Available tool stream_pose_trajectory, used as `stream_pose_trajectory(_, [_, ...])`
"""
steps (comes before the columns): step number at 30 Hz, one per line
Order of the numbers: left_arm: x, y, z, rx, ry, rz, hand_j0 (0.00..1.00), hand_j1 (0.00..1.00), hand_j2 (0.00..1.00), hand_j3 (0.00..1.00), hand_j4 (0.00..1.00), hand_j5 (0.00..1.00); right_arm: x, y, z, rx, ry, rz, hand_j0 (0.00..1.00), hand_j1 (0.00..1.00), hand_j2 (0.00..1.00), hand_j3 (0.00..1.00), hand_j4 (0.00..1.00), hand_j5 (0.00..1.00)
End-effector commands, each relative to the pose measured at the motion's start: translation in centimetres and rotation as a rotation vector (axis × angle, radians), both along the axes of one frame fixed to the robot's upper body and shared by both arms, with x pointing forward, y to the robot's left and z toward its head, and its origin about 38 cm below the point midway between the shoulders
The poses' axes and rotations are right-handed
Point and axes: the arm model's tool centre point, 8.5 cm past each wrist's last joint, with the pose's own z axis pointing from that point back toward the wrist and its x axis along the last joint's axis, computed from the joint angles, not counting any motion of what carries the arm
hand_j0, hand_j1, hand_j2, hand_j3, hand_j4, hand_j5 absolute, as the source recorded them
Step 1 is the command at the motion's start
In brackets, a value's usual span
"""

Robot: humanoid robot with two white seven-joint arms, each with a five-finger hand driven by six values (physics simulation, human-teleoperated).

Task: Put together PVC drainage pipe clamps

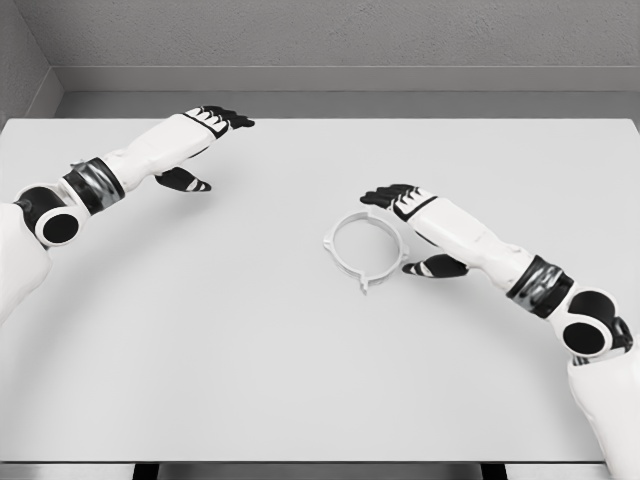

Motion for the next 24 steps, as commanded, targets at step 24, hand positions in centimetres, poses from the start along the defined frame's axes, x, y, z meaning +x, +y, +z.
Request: stream_pose_trajectory(24, [0.0, -0.2, -0.1, -0.007, 0.003, -0.003, 1.00, 1.00, 1.00, 1.00, 1.00, 1.00, 2.0, -0.8, -2.7, -0.028, 0.088, -0.038, 1.00, 1.00, 1.00, 1.00, 1.00, 1.00])
